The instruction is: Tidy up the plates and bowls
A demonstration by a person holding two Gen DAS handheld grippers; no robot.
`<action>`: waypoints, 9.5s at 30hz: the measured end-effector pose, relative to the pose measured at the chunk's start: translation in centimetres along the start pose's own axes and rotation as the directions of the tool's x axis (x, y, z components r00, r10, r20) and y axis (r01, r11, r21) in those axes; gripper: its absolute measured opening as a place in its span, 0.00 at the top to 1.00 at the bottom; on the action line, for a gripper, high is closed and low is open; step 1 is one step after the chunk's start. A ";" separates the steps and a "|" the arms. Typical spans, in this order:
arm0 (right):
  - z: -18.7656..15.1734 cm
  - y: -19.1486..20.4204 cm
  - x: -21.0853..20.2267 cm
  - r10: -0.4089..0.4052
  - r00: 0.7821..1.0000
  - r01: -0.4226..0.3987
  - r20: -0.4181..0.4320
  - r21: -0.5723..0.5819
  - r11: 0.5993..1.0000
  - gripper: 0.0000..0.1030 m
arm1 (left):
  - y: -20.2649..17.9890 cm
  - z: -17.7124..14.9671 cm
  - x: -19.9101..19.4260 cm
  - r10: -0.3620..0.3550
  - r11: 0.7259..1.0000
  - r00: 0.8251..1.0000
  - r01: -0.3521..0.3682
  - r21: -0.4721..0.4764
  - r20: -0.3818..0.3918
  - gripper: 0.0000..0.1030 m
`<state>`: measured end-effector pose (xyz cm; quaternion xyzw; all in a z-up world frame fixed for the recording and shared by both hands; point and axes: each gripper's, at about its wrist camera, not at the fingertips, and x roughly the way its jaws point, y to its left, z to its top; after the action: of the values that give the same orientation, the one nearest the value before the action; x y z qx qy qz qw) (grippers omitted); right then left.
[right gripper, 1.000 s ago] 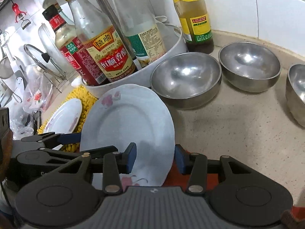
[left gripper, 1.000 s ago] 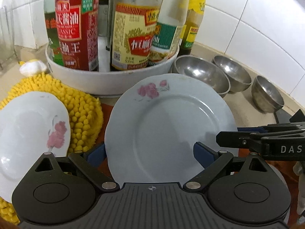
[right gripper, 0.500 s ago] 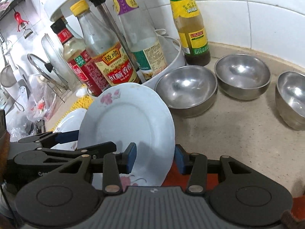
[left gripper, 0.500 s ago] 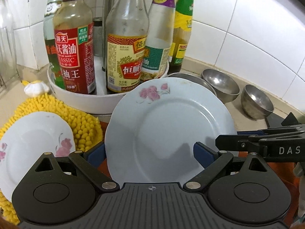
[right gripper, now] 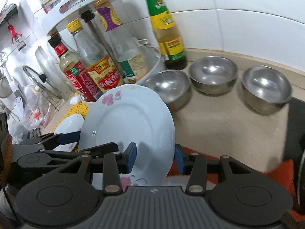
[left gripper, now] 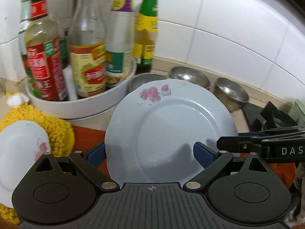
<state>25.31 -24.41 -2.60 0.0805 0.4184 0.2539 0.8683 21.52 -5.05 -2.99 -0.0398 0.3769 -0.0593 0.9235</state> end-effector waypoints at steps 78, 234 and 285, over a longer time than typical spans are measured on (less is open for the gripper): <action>-2.8 14.1 -0.2 -0.348 0.891 0.443 0.290 -0.398 0.803 0.45 | 4.6 -3.9 -7.2 0.151 0.988 0.987 -0.149 -0.035 0.056 0.04; -3.1 6.5 -0.4 -0.118 0.982 0.100 0.150 0.122 0.987 0.65 | 3.6 0.8 -4.0 -0.039 0.991 0.998 0.032 0.128 0.053 0.15; -11.3 -4.0 -4.9 -0.321 0.945 0.298 0.057 0.253 0.921 0.62 | -6.4 -1.5 0.4 -0.170 0.939 0.982 0.186 0.290 -0.080 0.16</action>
<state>15.57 -31.21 -7.85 0.1304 0.4108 0.0566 0.9006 20.19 -11.44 -3.59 0.0665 0.3833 -0.1993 0.8994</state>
